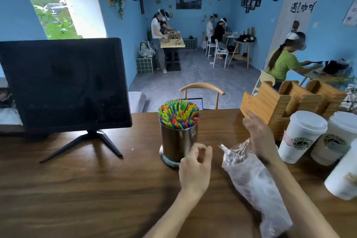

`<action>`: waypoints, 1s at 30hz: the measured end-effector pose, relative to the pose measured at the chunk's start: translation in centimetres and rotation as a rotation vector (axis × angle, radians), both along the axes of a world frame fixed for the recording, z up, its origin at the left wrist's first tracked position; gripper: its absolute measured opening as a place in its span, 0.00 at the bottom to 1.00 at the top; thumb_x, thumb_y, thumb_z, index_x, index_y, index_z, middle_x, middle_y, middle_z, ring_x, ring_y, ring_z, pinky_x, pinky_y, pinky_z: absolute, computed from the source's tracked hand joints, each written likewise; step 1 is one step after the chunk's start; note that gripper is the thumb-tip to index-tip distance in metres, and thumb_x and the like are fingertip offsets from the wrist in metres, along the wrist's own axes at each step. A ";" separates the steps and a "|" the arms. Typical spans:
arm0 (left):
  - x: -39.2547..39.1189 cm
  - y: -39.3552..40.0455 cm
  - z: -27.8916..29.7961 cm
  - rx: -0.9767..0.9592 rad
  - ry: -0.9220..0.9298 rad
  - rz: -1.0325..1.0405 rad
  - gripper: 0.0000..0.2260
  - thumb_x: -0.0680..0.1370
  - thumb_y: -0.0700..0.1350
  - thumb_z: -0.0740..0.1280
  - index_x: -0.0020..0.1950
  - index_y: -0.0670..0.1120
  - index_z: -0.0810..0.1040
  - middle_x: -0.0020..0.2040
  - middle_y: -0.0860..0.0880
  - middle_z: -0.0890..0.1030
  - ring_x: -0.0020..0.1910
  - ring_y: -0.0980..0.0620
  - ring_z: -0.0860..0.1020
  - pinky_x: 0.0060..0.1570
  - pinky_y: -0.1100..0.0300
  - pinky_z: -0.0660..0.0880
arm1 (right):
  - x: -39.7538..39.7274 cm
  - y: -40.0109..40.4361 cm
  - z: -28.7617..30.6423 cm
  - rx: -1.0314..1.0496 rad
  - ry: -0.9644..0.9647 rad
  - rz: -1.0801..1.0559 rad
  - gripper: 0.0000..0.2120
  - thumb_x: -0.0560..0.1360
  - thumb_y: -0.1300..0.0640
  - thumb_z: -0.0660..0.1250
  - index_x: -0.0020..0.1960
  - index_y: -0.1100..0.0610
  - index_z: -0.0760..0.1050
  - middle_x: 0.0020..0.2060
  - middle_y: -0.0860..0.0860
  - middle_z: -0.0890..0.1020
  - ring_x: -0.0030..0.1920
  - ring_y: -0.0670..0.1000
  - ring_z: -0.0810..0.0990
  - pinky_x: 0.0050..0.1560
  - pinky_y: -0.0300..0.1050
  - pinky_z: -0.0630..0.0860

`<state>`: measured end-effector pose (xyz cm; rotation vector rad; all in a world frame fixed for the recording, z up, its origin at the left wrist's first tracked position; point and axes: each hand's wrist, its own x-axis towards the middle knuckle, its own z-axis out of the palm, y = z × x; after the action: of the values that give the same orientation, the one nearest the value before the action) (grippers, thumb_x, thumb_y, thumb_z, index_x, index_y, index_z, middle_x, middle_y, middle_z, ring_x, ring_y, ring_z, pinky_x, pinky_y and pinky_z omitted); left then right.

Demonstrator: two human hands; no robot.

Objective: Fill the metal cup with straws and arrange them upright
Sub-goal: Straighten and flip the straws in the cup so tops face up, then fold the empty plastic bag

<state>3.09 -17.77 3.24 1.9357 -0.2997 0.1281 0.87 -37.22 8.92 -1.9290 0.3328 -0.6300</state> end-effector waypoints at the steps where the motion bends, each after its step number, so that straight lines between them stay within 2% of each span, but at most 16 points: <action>1: 0.2 -0.7 -0.8 0.240 0.127 -0.044 0.21 0.77 0.68 0.59 0.47 0.52 0.78 0.38 0.54 0.82 0.40 0.55 0.81 0.49 0.54 0.79 | -1.2 -0.5 0.2 0.005 -0.005 -0.039 0.19 0.83 0.47 0.61 0.73 0.42 0.71 0.71 0.40 0.71 0.70 0.43 0.69 0.68 0.44 0.64; 2: 0.0 -1.1 -1.1 0.451 0.238 -0.098 0.29 0.74 0.73 0.57 0.49 0.49 0.81 0.41 0.51 0.84 0.44 0.53 0.83 0.53 0.55 0.79 | -2.5 -1.0 -0.1 0.022 -0.002 -0.082 0.17 0.83 0.49 0.62 0.71 0.41 0.73 0.69 0.41 0.73 0.68 0.43 0.71 0.67 0.45 0.67; 3: 0.0 -1.4 -1.6 0.556 0.336 -0.173 0.38 0.70 0.78 0.54 0.49 0.46 0.82 0.41 0.48 0.86 0.43 0.51 0.85 0.54 0.55 0.80 | -3.8 -1.2 -0.5 0.038 0.002 -0.123 0.15 0.83 0.51 0.63 0.69 0.42 0.75 0.66 0.42 0.75 0.65 0.42 0.73 0.65 0.44 0.70; 4: -0.1 -1.8 -1.7 0.573 0.432 -0.250 0.42 0.67 0.81 0.53 0.48 0.44 0.83 0.38 0.47 0.86 0.40 0.50 0.86 0.52 0.54 0.82 | -5.0 -1.5 -1.1 0.034 0.014 -0.158 0.14 0.83 0.54 0.63 0.66 0.44 0.77 0.63 0.43 0.77 0.62 0.39 0.75 0.62 0.41 0.71; 5: -0.5 -2.2 -1.6 0.549 0.507 -0.315 0.43 0.66 0.81 0.54 0.47 0.43 0.83 0.37 0.47 0.86 0.37 0.49 0.86 0.48 0.53 0.83 | -6.1 -1.6 -1.8 0.002 0.038 -0.187 0.13 0.83 0.56 0.62 0.65 0.46 0.79 0.60 0.43 0.78 0.61 0.38 0.76 0.62 0.40 0.72; 8: -1.5 -3.8 -1.1 0.351 0.669 -0.389 0.38 0.66 0.79 0.63 0.50 0.45 0.83 0.40 0.47 0.86 0.38 0.47 0.87 0.41 0.52 0.84 | -7.5 -2.7 -4.7 -0.042 0.099 -0.273 0.16 0.84 0.59 0.59 0.68 0.49 0.77 0.61 0.43 0.77 0.64 0.47 0.75 0.68 0.48 0.70; 12: -2.6 -6.1 -1.3 0.305 0.628 -0.374 0.34 0.63 0.77 0.68 0.46 0.47 0.84 0.39 0.49 0.86 0.37 0.50 0.86 0.35 0.57 0.82 | -7.9 -4.0 -8.0 0.176 0.085 -0.383 0.18 0.85 0.57 0.57 0.73 0.49 0.73 0.70 0.46 0.74 0.71 0.48 0.71 0.73 0.51 0.66; 15: -2.4 -6.9 -2.1 0.222 0.628 -0.360 0.24 0.66 0.68 0.74 0.39 0.46 0.83 0.36 0.50 0.86 0.34 0.51 0.85 0.31 0.59 0.79 | -7.9 -4.2 -10.0 0.248 0.110 -0.395 0.22 0.83 0.61 0.59 0.75 0.49 0.69 0.73 0.49 0.72 0.70 0.50 0.72 0.73 0.54 0.68; 18: -2.1 -6.9 -2.9 0.060 0.669 -0.381 0.11 0.78 0.50 0.71 0.37 0.47 0.81 0.38 0.47 0.85 0.36 0.51 0.84 0.34 0.58 0.78 | -8.2 -4.0 -10.5 0.320 0.111 -0.374 0.27 0.80 0.64 0.63 0.76 0.46 0.67 0.73 0.47 0.72 0.71 0.50 0.72 0.73 0.57 0.69; 22: -1.6 -4.8 -3.1 -0.202 0.718 -0.401 0.11 0.81 0.38 0.61 0.50 0.45 0.83 0.43 0.47 0.87 0.42 0.50 0.85 0.40 0.58 0.80 | -9.1 -3.8 -10.1 0.522 0.148 -0.335 0.35 0.76 0.64 0.72 0.79 0.51 0.62 0.69 0.48 0.74 0.66 0.52 0.77 0.67 0.54 0.73; 23: -1.6 -4.1 -2.8 -0.251 0.740 -0.388 0.11 0.81 0.38 0.60 0.52 0.45 0.83 0.45 0.47 0.87 0.43 0.50 0.85 0.41 0.57 0.80 | -9.3 -3.8 -9.8 0.595 0.185 -0.258 0.34 0.75 0.63 0.74 0.77 0.54 0.65 0.68 0.50 0.76 0.64 0.53 0.79 0.64 0.53 0.75; 26: -2.0 -2.5 -2.4 -0.312 0.766 -0.377 0.12 0.82 0.39 0.58 0.57 0.47 0.81 0.51 0.44 0.86 0.46 0.50 0.85 0.41 0.58 0.79 | -9.8 -2.8 -8.6 0.726 0.331 0.083 0.20 0.73 0.59 0.74 0.64 0.59 0.79 0.58 0.58 0.85 0.53 0.55 0.86 0.53 0.47 0.78; 28: -2.3 -1.6 -2.1 -0.338 0.743 -0.426 0.11 0.82 0.45 0.61 0.62 0.51 0.79 0.55 0.46 0.86 0.51 0.51 0.85 0.50 0.55 0.81 | -9.9 -1.9 -8.6 0.715 0.373 0.147 0.18 0.68 0.60 0.79 0.57 0.64 0.83 0.52 0.63 0.86 0.48 0.58 0.86 0.48 0.47 0.80; 30: -2.6 -0.9 -1.6 -0.393 0.730 -0.528 0.20 0.77 0.53 0.72 0.67 0.55 0.75 0.59 0.50 0.85 0.58 0.51 0.83 0.61 0.47 0.78 | -9.9 -1.1 -8.8 0.665 0.336 0.097 0.18 0.62 0.61 0.83 0.49 0.66 0.85 0.48 0.66 0.85 0.44 0.60 0.86 0.47 0.49 0.81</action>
<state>0.46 -18.63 1.63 1.3454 -0.2549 -0.7927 -8.98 -38.34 0.14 -1.3850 0.5745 -0.0940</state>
